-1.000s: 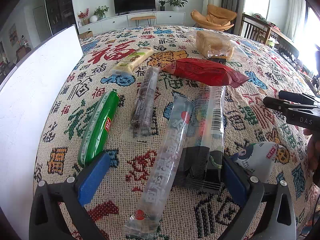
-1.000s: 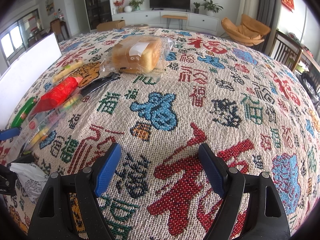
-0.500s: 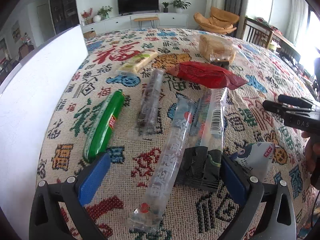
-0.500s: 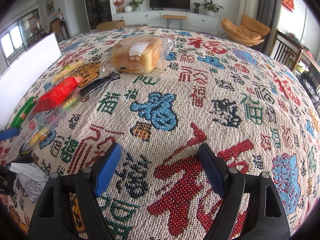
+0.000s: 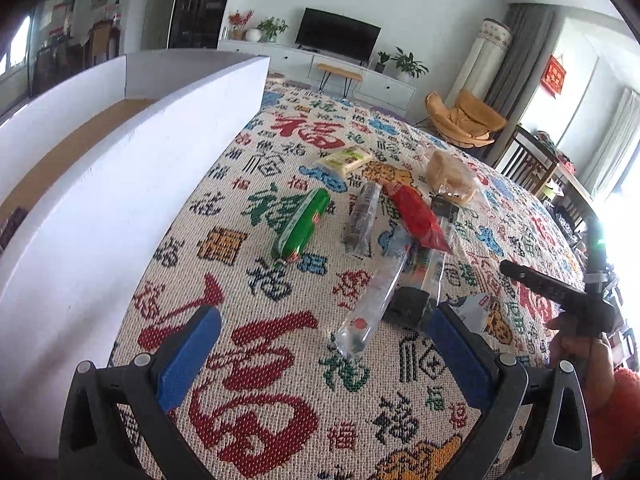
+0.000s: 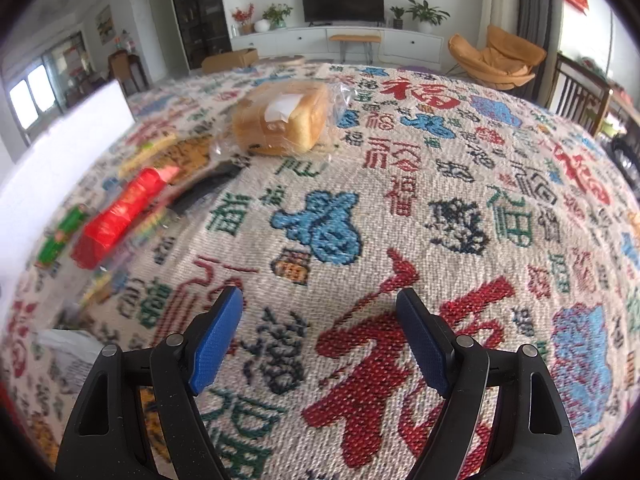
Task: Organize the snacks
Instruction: 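Grasp the green chip can with the left tool while the right tool grasps the white chip bag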
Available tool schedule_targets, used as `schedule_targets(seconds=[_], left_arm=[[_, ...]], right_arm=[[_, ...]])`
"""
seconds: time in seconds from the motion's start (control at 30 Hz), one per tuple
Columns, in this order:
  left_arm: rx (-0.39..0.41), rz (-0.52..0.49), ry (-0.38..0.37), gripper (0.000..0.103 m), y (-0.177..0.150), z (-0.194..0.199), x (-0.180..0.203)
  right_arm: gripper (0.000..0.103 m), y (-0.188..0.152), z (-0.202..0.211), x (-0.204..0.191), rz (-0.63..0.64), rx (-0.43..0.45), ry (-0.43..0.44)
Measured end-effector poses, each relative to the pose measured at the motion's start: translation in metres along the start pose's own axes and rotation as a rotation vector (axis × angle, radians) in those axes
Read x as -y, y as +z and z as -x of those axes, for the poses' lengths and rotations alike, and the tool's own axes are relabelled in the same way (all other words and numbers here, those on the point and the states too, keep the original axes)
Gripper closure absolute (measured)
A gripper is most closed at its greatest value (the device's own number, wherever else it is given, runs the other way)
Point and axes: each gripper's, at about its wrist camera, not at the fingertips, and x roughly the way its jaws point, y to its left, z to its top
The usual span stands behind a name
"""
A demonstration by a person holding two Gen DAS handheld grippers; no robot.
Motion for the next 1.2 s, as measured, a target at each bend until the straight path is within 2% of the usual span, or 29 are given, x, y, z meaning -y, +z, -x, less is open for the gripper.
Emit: schedule_targets(seconds=[0.1, 0.17, 0.3, 0.37, 0.43, 0.53, 0.57, 0.6, 0.77, 0.9, 1.03, 1.07, 1.1, 1.13, 1.2], left_arm=[[-0.021, -0.023, 0.01, 0.0, -0.003, -0.006, 0.005], [-0.018, -0.057, 0.01, 0.0, -0.004, -0.007, 0.013], [-0.027, -0.106, 0.024, 0.0, -0.006, -0.009, 0.024], [-0.023, -0.11, 0.027, 0.0, -0.007, -0.007, 0.024], [-0.017, -0.102, 0.029, 0.0, -0.006, -0.005, 0.021], [-0.017, -0.078, 0.017, 0.0, -0.005, -0.005, 0.016], [-0.021, -0.069, 0.013, 0.0, -0.005, -0.005, 0.014], [-0.028, -0.062, 0.01, 0.0, -0.005, -0.007, 0.013], [-0.066, -0.057, -0.003, 0.0, -0.005, -0.013, 0.012], [-0.083, -0.046, -0.127, 0.0, 0.01, -0.014, 0.01], [-0.103, -0.162, -0.002, 0.001, 0.045, -0.034, 0.02], [-0.123, -0.173, 0.015, 0.003, 0.053, -0.045, 0.02], [-0.147, -0.172, 0.03, 0.013, 0.06, -0.055, 0.018], [-0.177, -0.164, 0.041, 0.027, 0.066, -0.066, 0.015], [-0.227, -0.144, 0.045, 0.041, 0.073, -0.085, 0.01]], right_arm=[[0.02, -0.013, 0.024, -0.009, -0.065, 0.004, 0.182], [0.02, -0.024, 0.036, -0.039, 0.032, -0.011, 0.286], [0.021, -0.041, 0.04, -0.102, 0.29, -0.006, 0.289], [0.021, -0.042, 0.031, -0.12, 0.348, -0.001, 0.271], [0.022, -0.039, 0.014, -0.133, 0.389, -0.046, 0.266], [0.023, -0.044, -0.002, -0.144, 0.471, -0.08, 0.202], [0.028, -0.043, -0.001, -0.144, 0.465, -0.071, 0.211], [0.053, -0.042, 0.0, -0.141, 0.456, -0.062, 0.205], [0.056, -0.035, 0.005, -0.116, 0.371, -0.054, 0.227], [0.056, -0.036, 0.027, -0.093, 0.26, -0.019, 0.259], [0.056, -0.038, 0.042, -0.076, 0.175, -0.003, 0.301], [0.056, -0.038, 0.044, -0.073, 0.156, -0.002, 0.312], [0.056, -0.039, 0.045, -0.071, 0.14, -0.002, 0.322], [0.056, -0.04, 0.048, -0.07, 0.126, 0.0, 0.329], [0.056, -0.042, 0.052, -0.067, 0.109, 0.007, 0.337]])
